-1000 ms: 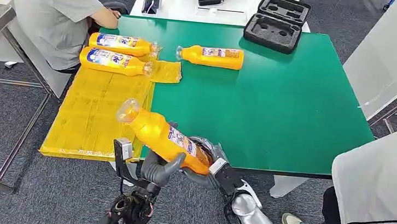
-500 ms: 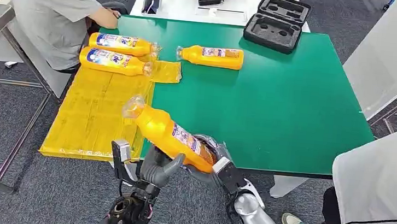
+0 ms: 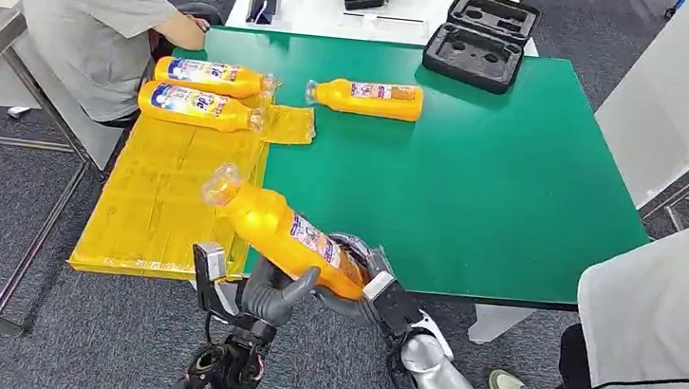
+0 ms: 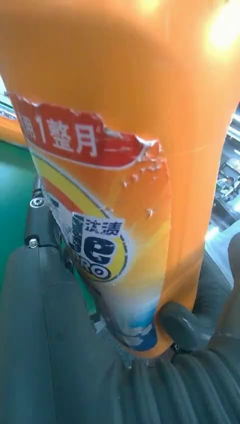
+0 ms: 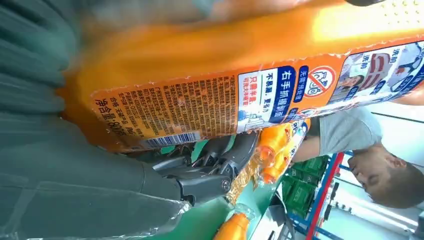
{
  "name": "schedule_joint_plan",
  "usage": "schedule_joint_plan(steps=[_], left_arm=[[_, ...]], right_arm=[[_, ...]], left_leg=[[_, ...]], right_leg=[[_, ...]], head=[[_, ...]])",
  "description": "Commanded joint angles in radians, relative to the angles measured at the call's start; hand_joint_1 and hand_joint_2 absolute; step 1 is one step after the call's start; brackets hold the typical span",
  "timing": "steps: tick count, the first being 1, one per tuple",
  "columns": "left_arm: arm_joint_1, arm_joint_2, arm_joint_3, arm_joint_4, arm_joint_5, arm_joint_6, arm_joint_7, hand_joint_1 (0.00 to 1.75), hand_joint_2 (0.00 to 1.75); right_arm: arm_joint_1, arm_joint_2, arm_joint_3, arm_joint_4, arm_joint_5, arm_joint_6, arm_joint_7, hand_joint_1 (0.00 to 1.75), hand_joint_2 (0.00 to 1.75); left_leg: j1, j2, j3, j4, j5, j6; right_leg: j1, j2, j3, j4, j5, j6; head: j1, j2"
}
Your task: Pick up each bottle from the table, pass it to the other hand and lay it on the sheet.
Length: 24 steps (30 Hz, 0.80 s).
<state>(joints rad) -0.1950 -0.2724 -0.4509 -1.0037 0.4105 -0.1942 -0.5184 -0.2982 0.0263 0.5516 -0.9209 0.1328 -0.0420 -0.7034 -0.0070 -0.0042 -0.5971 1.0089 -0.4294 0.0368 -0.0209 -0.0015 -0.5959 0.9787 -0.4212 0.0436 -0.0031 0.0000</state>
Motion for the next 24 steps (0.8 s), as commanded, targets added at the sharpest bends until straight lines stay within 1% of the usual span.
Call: schedule_joint_plan(steps=[1, 2, 4, 6, 7, 8, 9, 11, 16, 17, 18, 20, 24], left_arm=[[-0.045, 0.017, 0.0, 0.081, -0.002, 0.025, 0.012, 0.0, 1.75], [-0.045, 0.017, 0.0, 0.081, -0.002, 0.025, 0.012, 0.0, 1.75], [-0.063, 0.009, 0.005, 0.111, -0.003, 0.033, 0.012, 0.0, 1.75], [-0.068, 0.005, 0.002, 0.118, -0.006, 0.033, 0.011, 0.0, 1.75], [-0.072, 0.002, 0.002, 0.125, -0.007, 0.031, 0.007, 0.0, 1.75], [-0.073, 0.002, 0.002, 0.126, -0.007, 0.031, 0.006, 0.0, 1.75], [-0.074, 0.003, 0.005, 0.127, -0.005, 0.028, 0.003, 0.0, 1.75], [-0.074, 0.003, 0.005, 0.127, -0.005, 0.028, 0.003, 0.0, 1.75], [-0.075, 0.012, 0.033, 0.132, 0.018, 0.027, -0.004, 0.0, 1.75], [-0.076, 0.014, 0.038, 0.135, 0.023, 0.027, -0.004, 0.0, 1.75], [-0.079, 0.017, 0.049, 0.14, 0.029, 0.031, -0.006, 0.0, 1.75], [-0.083, 0.017, 0.056, 0.146, 0.033, 0.032, -0.008, 0.0, 1.75], [-0.09, 0.012, 0.058, 0.155, 0.034, 0.026, -0.014, 0.0, 1.75]], right_arm=[[-0.022, -0.004, 0.032, 0.011, -0.012, -0.004, 0.005, 1.75, 1.75], [-0.022, -0.004, 0.032, 0.011, -0.012, -0.004, 0.005, 1.71, 1.75], [-0.022, -0.011, 0.026, 0.012, -0.014, -0.012, 0.005, 1.75, 1.75], [-0.024, -0.014, 0.022, 0.012, -0.017, -0.013, 0.005, 1.75, 1.75], [-0.02, -0.017, 0.021, 0.005, -0.017, -0.015, 0.005, 1.71, 1.75], [-0.018, -0.018, 0.021, 0.003, -0.018, -0.015, 0.005, 1.75, 1.75], [-0.014, -0.021, 0.021, -0.002, -0.017, -0.017, 0.005, 1.71, 1.75], [-0.014, -0.021, 0.021, -0.002, -0.017, -0.017, 0.005, 1.71, 1.75], [-0.004, -0.032, 0.019, -0.018, -0.022, -0.014, 0.005, 1.71, 1.75], [-0.003, -0.034, 0.02, -0.02, -0.023, -0.012, 0.005, 1.75, 1.75], [-0.002, -0.035, 0.02, -0.022, -0.023, -0.014, 0.005, 1.71, 1.75], [0.0, -0.038, 0.018, -0.024, -0.023, -0.02, 0.005, 1.71, 1.75], [0.001, -0.046, 0.003, -0.032, -0.03, -0.029, 0.005, 1.71, 1.75]], left_leg=[[0.001, 0.001, 0.003, 0.0, -0.001, -0.002], [0.001, 0.0, 0.002, 0.0, -0.001, -0.002], [0.001, 0.001, 0.003, 0.0, -0.001, -0.002], [0.001, 0.0, 0.003, 0.0, -0.001, -0.002], [0.001, 0.0, 0.003, 0.0, -0.001, -0.002], [0.001, 0.0, 0.002, 0.0, 0.0, -0.002], [0.001, 0.0, 0.004, 0.0, -0.001, -0.002], [0.001, 0.0, 0.002, 0.0, -0.001, -0.001], [0.002, 0.0, 0.004, 0.0, -0.002, -0.003], [0.001, 0.0, 0.002, -0.001, -0.001, -0.001], [0.001, 0.001, 0.004, 0.0, -0.002, -0.002], [0.0, 0.001, 0.002, -0.001, 0.0, -0.001], [0.002, 0.0, 0.004, 0.0, -0.001, -0.003]], right_leg=[[0.001, 0.001, 0.003, 0.0, -0.001, -0.002], [0.001, 0.0, 0.002, -0.001, 0.0, -0.002], [0.001, 0.001, 0.003, -0.001, -0.001, -0.002], [0.002, 0.0, 0.003, -0.001, -0.001, -0.002], [0.001, -0.001, 0.003, 0.0, -0.001, -0.002], [0.001, 0.0, 0.002, -0.001, 0.0, -0.001], [0.002, -0.001, 0.004, -0.001, -0.001, -0.002], [0.001, -0.001, 0.002, -0.001, -0.001, -0.001], [0.002, 0.0, 0.004, -0.001, -0.002, -0.002], [0.001, 0.0, 0.002, -0.001, -0.001, -0.001], [0.002, 0.0, 0.004, -0.001, -0.001, -0.002], [0.001, 0.0, 0.001, -0.001, 0.0, -0.001], [0.002, 0.0, 0.004, -0.001, -0.001, -0.003]], head=[[0.0, 0.0], [0.0, 0.0], [0.0, 0.0], [0.0, 0.0], [0.0, 0.0], [0.0, 0.0], [0.0, 0.0], [0.0, 0.0], [0.0, 0.0], [0.0, 0.0], [0.0, 0.0], [0.0, 0.0], [0.0, 0.0]])
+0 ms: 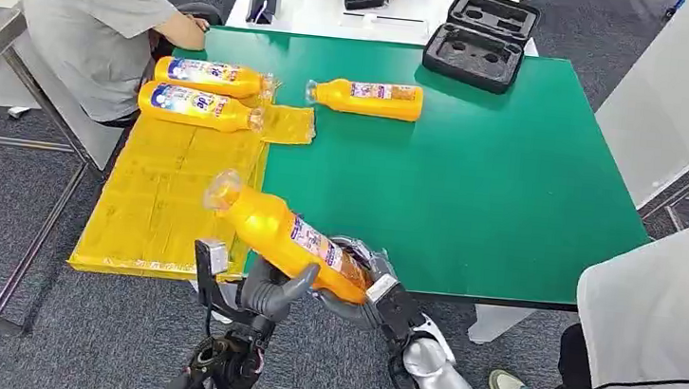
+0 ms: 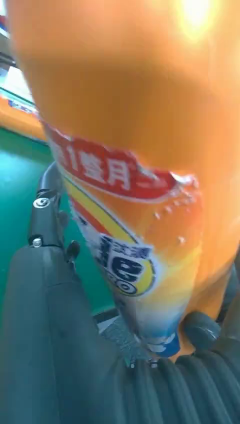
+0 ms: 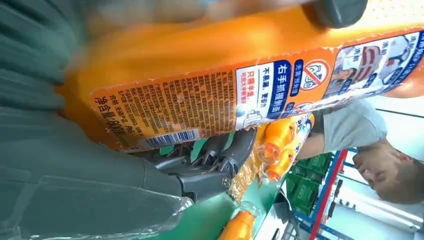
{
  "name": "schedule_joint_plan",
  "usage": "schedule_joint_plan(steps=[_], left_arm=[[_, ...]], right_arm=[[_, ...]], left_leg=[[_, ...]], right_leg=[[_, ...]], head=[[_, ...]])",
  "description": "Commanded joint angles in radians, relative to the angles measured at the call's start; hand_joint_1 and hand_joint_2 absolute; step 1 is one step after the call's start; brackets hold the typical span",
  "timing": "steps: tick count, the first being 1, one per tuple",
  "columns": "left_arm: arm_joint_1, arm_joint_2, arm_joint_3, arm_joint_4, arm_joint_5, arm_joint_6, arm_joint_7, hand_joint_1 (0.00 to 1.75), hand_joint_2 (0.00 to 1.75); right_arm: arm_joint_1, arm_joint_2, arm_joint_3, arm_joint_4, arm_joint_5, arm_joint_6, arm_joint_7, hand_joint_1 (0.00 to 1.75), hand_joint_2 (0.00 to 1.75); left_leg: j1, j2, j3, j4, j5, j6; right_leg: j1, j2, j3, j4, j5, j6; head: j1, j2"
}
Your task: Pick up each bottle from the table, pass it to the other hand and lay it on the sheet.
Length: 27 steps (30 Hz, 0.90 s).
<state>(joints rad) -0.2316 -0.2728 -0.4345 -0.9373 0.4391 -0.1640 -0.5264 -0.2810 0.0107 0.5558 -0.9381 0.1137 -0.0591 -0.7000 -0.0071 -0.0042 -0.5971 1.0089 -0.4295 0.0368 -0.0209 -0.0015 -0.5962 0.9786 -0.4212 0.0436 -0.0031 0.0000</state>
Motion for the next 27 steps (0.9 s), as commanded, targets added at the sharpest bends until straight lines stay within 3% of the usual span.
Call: schedule_joint_plan(steps=[1, 27], left_arm=[[-0.054, 0.011, 0.041, 0.088, 0.005, -0.005, -0.007, 0.0, 1.75], [-0.007, 0.014, 0.001, 0.003, -0.011, -0.034, 0.001, 0.0, 1.75]], right_arm=[[-0.016, -0.031, -0.002, -0.016, -0.01, -0.013, 0.002, 1.73, 1.75], [-0.024, -0.022, -0.025, 0.014, 0.01, -0.028, 0.002, 1.69, 1.75]], left_leg=[[0.002, 0.0, 0.003, 0.0, -0.001, -0.002], [0.001, 0.001, 0.002, 0.0, -0.001, -0.002]], right_leg=[[0.002, 0.0, 0.004, -0.001, -0.001, -0.002], [0.001, 0.001, 0.002, 0.0, 0.0, -0.002]], head=[[0.0, 0.0], [0.0, 0.0]])
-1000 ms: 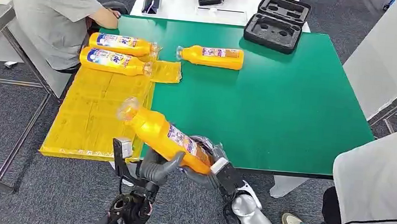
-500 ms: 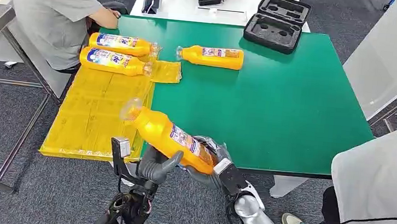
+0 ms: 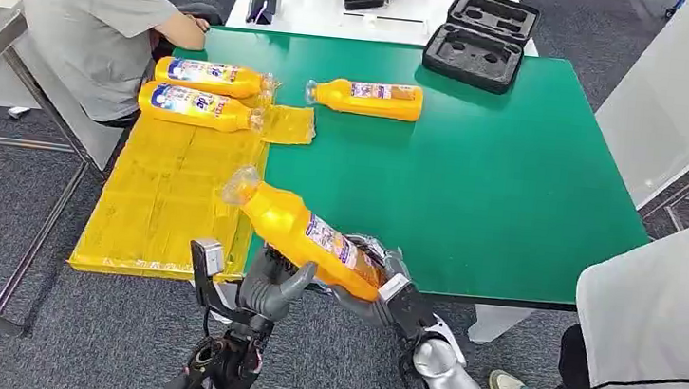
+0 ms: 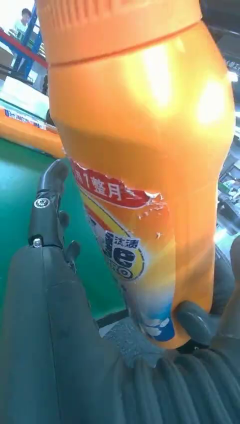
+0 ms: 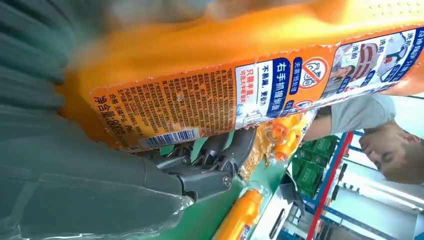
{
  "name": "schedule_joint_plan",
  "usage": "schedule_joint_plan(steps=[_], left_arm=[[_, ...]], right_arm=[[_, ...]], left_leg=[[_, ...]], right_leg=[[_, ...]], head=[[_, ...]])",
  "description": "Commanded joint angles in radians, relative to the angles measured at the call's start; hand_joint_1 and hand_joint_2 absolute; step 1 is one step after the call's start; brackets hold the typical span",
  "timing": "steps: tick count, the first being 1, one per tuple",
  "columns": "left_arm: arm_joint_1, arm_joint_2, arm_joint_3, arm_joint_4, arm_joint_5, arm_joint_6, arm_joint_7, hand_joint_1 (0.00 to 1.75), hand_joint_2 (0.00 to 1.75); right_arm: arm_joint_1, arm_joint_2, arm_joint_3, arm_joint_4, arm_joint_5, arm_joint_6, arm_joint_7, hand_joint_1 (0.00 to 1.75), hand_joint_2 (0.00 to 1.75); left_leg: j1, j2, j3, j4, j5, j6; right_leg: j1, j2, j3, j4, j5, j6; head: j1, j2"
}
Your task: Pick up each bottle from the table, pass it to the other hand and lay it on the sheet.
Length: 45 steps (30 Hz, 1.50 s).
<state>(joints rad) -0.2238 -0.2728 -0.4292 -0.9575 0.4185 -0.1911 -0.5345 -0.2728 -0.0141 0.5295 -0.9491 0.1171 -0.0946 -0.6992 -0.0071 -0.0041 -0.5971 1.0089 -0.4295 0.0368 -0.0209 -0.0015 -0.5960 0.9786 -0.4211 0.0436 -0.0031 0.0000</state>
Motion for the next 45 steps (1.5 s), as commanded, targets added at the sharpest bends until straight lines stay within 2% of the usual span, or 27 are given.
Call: schedule_joint_plan(steps=[1, 17, 28, 30, 31, 32, 36, 43, 45], left_arm=[[-0.016, 0.012, -0.005, 0.022, 0.01, -0.006, 0.01, 0.0, 1.75], [-0.034, 0.011, 0.003, 0.071, 0.03, -0.023, 0.023, 0.0, 1.75], [-0.036, 0.013, 0.015, 0.066, 0.031, -0.026, 0.022, 0.0, 1.75], [-0.041, 0.013, 0.021, 0.069, 0.032, -0.022, 0.023, 0.0, 1.75], [-0.043, 0.013, 0.023, 0.071, 0.032, -0.02, 0.023, 0.0, 1.75], [-0.05, 0.011, 0.03, 0.086, 0.033, -0.015, 0.025, 0.0, 1.75], [-0.054, 0.011, 0.037, 0.093, 0.035, -0.015, 0.024, 0.0, 1.75], [-0.045, 0.012, 0.037, 0.077, 0.029, -0.014, 0.02, 0.0, 1.75], [-0.039, 0.015, 0.037, 0.071, 0.03, -0.022, 0.017, 0.0, 1.75]], right_arm=[[-0.036, 0.004, 0.001, 0.029, 0.007, 0.008, 0.001, 1.69, 1.75], [-0.032, -0.001, 0.016, -0.002, -0.002, 0.017, 0.001, 1.61, 1.75], [-0.028, 0.001, 0.013, -0.02, -0.001, 0.011, 0.001, 1.64, 1.75], [-0.026, 0.003, 0.013, -0.027, 0.002, 0.007, 0.001, 1.59, 1.75], [-0.027, 0.003, 0.013, -0.027, 0.003, 0.007, 0.001, 1.64, 1.75], [-0.029, 0.004, 0.012, -0.029, 0.006, 0.008, 0.001, 1.59, 1.75], [-0.031, 0.006, 0.012, -0.027, 0.008, 0.016, 0.001, 1.62, 1.75], [-0.036, 0.014, 0.018, -0.002, 0.01, 0.032, 0.001, 1.55, 1.75], [-0.04, 0.016, 0.022, 0.002, 0.008, 0.035, 0.001, 1.59, 1.75]], left_leg=[[0.001, 0.001, 0.002, 0.0, -0.001, -0.002], [0.003, 0.002, 0.006, 0.001, -0.003, -0.004], [0.002, 0.001, 0.003, 0.0, -0.001, -0.002], [0.002, 0.001, 0.003, 0.0, -0.001, -0.002], [0.001, 0.001, 0.003, 0.0, -0.001, -0.002], [0.001, 0.001, 0.002, 0.0, -0.001, -0.002], [0.001, 0.001, 0.003, 0.0, -0.001, -0.002], [0.001, 0.001, 0.002, 0.0, -0.001, -0.002], [0.001, 0.002, 0.002, 0.0, -0.001, -0.002]], right_leg=[[0.001, 0.001, 0.002, 0.0, -0.001, -0.002], [0.003, 0.002, 0.006, -0.001, -0.002, -0.004], [0.002, 0.001, 0.003, 0.0, -0.001, -0.002], [0.002, 0.001, 0.003, 0.0, -0.001, -0.002], [0.001, 0.001, 0.003, 0.0, -0.001, -0.002], [0.001, 0.001, 0.001, 0.0, 0.0, -0.001], [0.001, 0.001, 0.003, 0.0, -0.001, -0.002], [0.001, 0.001, 0.002, 0.0, 0.0, -0.002], [0.001, 0.002, 0.002, 0.0, 0.0, -0.002]], head=[[0.0, 0.0], [0.0, 0.0], [0.0, 0.0], [0.0, 0.0], [0.0, 0.0], [0.0, 0.0], [0.0, 0.0], [0.0, 0.0], [0.0, 0.0]])
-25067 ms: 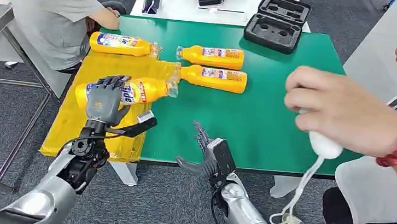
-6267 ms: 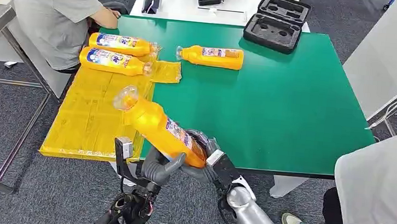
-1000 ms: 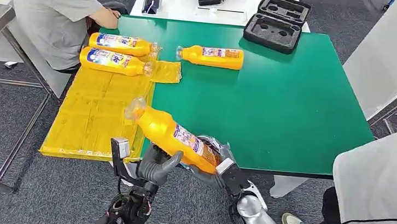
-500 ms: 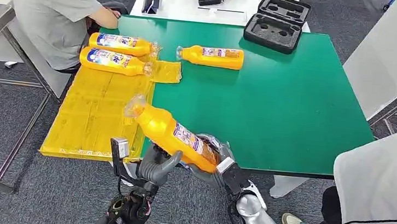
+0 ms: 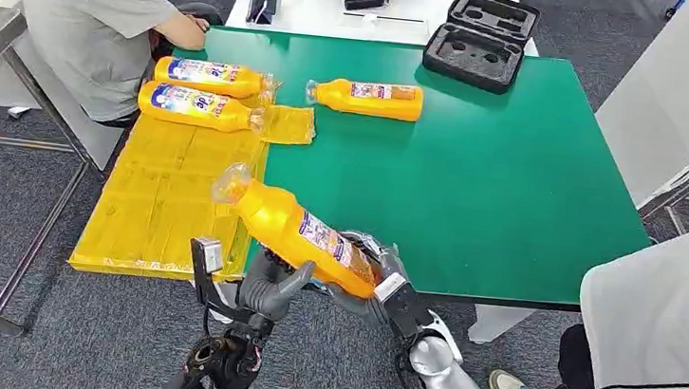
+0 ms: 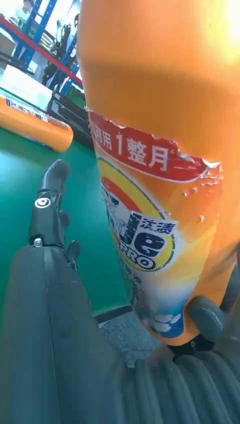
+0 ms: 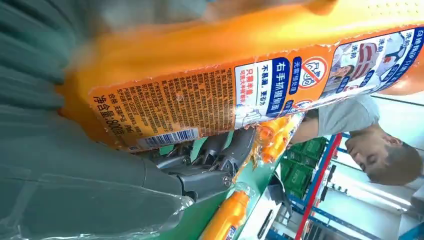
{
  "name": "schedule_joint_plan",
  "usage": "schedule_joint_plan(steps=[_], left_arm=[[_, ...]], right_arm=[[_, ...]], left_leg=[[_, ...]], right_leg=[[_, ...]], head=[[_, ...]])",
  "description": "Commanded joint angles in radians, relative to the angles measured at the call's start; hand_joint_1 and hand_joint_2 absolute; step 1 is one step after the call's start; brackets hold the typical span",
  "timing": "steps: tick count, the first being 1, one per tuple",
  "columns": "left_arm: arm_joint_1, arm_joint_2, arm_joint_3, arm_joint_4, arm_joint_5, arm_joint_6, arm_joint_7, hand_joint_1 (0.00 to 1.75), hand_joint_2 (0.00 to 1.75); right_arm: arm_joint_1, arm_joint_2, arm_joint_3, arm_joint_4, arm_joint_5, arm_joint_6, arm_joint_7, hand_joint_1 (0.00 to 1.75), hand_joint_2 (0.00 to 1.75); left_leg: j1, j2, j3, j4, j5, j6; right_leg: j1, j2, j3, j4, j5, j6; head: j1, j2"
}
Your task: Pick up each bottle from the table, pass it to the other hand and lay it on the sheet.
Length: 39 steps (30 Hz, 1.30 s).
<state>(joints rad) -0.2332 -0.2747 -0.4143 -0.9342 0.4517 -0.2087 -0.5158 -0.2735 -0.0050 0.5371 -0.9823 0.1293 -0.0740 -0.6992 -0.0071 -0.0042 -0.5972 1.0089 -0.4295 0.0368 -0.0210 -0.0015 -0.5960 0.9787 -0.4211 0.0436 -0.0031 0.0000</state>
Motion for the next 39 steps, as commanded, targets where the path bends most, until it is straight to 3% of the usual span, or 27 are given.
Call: schedule_joint_plan(steps=[1, 5, 7, 8, 9, 22, 28, 30, 36, 37, 39], left_arm=[[-0.03, 0.016, 0.022, 0.048, -0.004, -0.004, -0.002, 0.0, 1.75], [-0.028, 0.017, 0.022, 0.044, -0.005, -0.017, -0.002, 0.0, 1.75], [-0.027, 0.018, 0.016, 0.037, -0.016, -0.019, -0.014, 0.17, 1.75], [-0.025, 0.016, 0.013, 0.033, -0.018, -0.022, -0.016, 1.43, 1.75], [-0.019, 0.016, 0.007, 0.023, -0.01, -0.051, -0.019, 1.71, 1.75], [0.007, 0.014, 0.018, -0.044, -0.02, -0.052, -0.063, 1.75, 1.75], [0.009, 0.011, 0.022, -0.035, 0.016, -0.098, -0.05, 1.75, 1.75], [0.01, 0.011, 0.025, -0.033, 0.023, -0.101, -0.051, 1.75, 1.75], [0.01, 0.011, 0.025, -0.033, 0.023, -0.101, -0.051, 1.75, 1.75], [0.015, 0.012, 0.034, -0.041, 0.028, -0.076, -0.049, 1.75, 1.75], [0.016, 0.012, 0.036, -0.044, 0.03, -0.073, -0.051, 1.75, 1.75]], right_arm=[[-0.04, 0.007, 0.014, 0.035, -0.004, 0.014, 0.001, 1.57, 1.75], [-0.036, 0.004, 0.019, 0.02, -0.008, 0.011, 0.001, 1.59, 1.75], [-0.034, 0.004, 0.019, 0.016, -0.007, 0.011, 0.001, 1.55, 1.75], [-0.032, 0.004, 0.02, 0.014, -0.006, 0.011, 0.001, 1.57, 1.75], [-0.03, 0.004, 0.02, 0.012, -0.006, 0.015, 0.001, 1.59, 1.75], [-0.019, -0.005, 0.004, -0.002, -0.005, 0.009, 0.001, 1.54, 1.75], [-0.018, 0.0, -0.006, 0.028, -0.005, 0.011, 0.001, 1.33, 1.75], [-0.015, 0.0, -0.012, 0.042, 0.0, 0.003, 0.001, 0.93, 1.75], [-0.015, 0.0, -0.012, 0.042, 0.0, 0.003, 0.001, 0.93, 1.75], [-0.026, 0.016, -0.047, 0.09, 0.008, -0.041, 0.001, 0.0, 1.75], [-0.03, 0.015, -0.051, 0.093, 0.008, -0.045, 0.001, 0.0, 1.75]], left_leg=[[0.001, 0.001, 0.002, 0.0, -0.001, -0.002], [0.001, 0.001, 0.001, 0.0, -0.001, -0.001], [0.001, 0.002, 0.002, 0.0, -0.001, -0.002], [0.001, 0.002, 0.003, 0.0, -0.001, -0.002], [0.002, 0.002, 0.003, 0.0, -0.002, -0.002], [0.001, 0.001, 0.002, 0.0, -0.001, -0.002], [0.001, 0.001, 0.003, 0.0, -0.001, -0.002], [0.001, 0.0, 0.001, 0.0, 0.0, -0.001], [0.001, 0.0, 0.002, 0.0, -0.001, -0.002], [0.002, 0.0, 0.003, 0.0, -0.001, -0.002], [0.001, 0.0, 0.002, 0.0, 0.0, -0.001]], right_leg=[[0.001, 0.001, 0.002, 0.0, 0.0, -0.002], [0.001, 0.001, 0.001, 0.0, 0.0, -0.001], [0.001, 0.001, 0.002, 0.0, 0.0, -0.002], [0.002, 0.002, 0.003, 0.0, -0.001, -0.002], [0.002, 0.002, 0.003, 0.0, -0.001, -0.002], [0.001, 0.0, 0.002, 0.0, -0.001, -0.002], [0.001, 0.0, 0.003, -0.001, -0.001, -0.002], [0.001, 0.0, 0.001, 0.0, 0.0, -0.001], [0.001, 0.0, 0.002, 0.0, -0.001, -0.002], [0.002, 0.0, 0.004, -0.001, -0.001, -0.002], [0.001, 0.0, 0.002, -0.001, 0.0, -0.001]], head=[[0.0, 0.0], [0.0, 0.0], [0.0, 0.0], [0.0, 0.0], [0.0, 0.0], [0.0, 0.0], [0.0, 0.0], [0.0, 0.0], [0.0, 0.0], [0.0, 0.0], [0.0, 0.0]])
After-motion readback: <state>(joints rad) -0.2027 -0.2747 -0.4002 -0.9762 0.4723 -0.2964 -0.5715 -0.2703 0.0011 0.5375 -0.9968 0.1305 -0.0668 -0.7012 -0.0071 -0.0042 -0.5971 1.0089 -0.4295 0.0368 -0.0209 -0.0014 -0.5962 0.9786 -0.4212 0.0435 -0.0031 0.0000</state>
